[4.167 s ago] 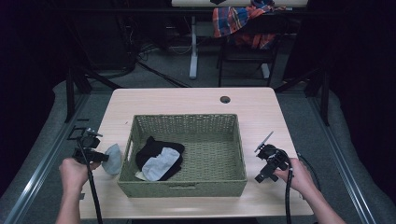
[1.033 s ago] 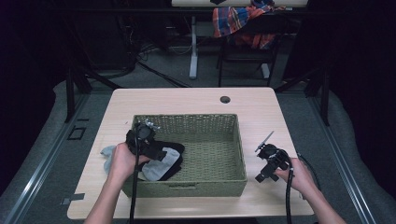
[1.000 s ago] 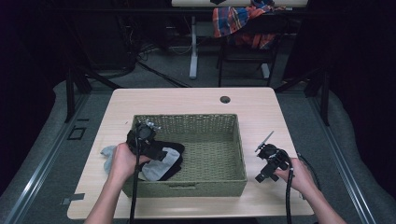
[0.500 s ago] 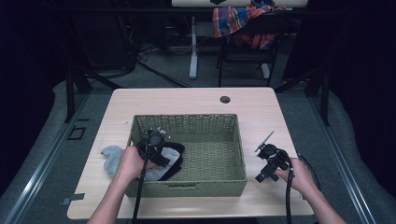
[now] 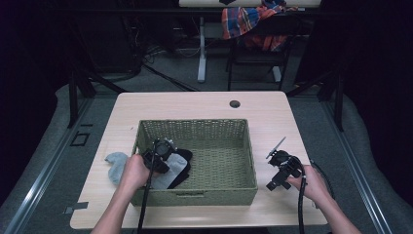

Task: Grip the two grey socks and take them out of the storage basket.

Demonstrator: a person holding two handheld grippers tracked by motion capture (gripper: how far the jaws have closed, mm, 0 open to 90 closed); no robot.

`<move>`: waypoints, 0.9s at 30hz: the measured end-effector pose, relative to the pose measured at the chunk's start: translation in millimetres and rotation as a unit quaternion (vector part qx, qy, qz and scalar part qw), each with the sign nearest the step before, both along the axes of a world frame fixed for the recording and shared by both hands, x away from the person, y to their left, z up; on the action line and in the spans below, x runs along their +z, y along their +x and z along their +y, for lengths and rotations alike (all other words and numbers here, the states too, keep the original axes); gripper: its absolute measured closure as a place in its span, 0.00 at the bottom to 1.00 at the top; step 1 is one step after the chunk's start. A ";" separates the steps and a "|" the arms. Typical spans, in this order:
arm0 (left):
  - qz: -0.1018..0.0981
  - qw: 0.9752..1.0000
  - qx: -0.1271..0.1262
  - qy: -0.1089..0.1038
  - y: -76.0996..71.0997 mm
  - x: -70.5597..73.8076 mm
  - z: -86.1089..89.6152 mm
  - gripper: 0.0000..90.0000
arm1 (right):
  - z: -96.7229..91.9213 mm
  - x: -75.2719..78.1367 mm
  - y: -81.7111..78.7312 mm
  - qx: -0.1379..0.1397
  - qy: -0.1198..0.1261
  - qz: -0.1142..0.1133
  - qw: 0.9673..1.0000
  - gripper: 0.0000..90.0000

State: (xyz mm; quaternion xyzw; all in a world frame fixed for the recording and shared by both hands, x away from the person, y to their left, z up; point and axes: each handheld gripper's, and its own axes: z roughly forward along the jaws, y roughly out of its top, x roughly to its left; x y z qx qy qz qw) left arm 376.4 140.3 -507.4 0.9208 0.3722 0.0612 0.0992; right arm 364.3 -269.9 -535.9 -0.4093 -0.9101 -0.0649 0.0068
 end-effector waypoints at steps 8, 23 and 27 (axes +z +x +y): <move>-0.020 1.000 0.006 -0.021 -4.0 14.0 4.5 0.95 | -1.2 0.9 0.8 0.006 -0.004 0.002 1.000 0.04; -0.073 0.994 0.042 -0.076 -12.5 50.7 26.1 0.95 | -0.6 1.4 1.2 0.006 -0.004 0.003 1.000 0.04; -0.084 0.992 0.046 -0.080 -13.8 57.6 29.2 0.95 | -0.9 1.5 1.3 0.007 -0.006 0.004 1.000 0.04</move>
